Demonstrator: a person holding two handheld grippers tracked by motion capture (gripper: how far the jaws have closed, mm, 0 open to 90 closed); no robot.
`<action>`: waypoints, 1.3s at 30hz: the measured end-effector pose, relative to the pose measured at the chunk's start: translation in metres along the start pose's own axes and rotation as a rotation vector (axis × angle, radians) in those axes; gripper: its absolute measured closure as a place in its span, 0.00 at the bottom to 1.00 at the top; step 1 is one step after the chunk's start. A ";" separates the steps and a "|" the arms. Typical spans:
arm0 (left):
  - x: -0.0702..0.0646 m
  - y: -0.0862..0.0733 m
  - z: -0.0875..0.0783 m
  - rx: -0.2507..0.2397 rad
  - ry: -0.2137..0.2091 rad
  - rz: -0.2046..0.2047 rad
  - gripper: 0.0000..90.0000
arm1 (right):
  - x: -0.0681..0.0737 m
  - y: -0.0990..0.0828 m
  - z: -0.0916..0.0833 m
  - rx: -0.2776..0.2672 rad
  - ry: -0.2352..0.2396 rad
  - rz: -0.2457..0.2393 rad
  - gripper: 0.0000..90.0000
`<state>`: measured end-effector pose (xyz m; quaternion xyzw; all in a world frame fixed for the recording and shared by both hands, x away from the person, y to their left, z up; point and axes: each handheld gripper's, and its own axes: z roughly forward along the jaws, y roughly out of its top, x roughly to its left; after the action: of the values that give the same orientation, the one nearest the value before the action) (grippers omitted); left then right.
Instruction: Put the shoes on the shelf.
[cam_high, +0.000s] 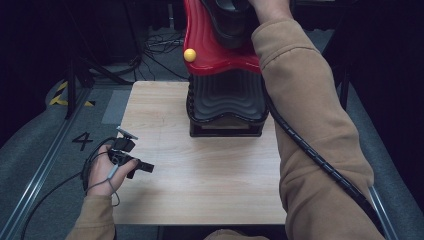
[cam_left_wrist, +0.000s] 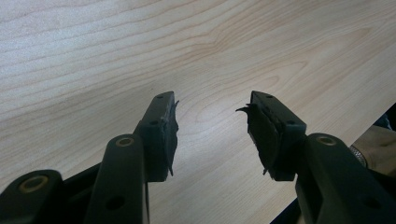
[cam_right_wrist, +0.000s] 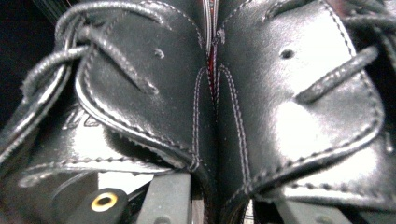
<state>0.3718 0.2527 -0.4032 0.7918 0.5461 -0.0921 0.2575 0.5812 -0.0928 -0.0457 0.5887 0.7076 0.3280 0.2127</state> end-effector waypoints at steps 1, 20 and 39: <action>0.000 0.000 0.000 0.002 0.001 0.000 0.58 | 0.001 -0.001 0.002 -0.005 -0.005 -0.001 0.89; -0.002 0.001 0.000 -0.004 0.000 0.002 0.58 | 0.018 -0.024 0.024 0.001 -0.015 0.051 0.59; -0.021 0.013 0.007 0.022 0.026 0.051 0.58 | -0.029 -0.061 -0.052 0.123 0.166 -0.080 0.44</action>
<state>0.3765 0.2283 -0.3956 0.8093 0.5281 -0.0814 0.2440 0.5091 -0.1374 -0.0553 0.5428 0.7645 0.3226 0.1297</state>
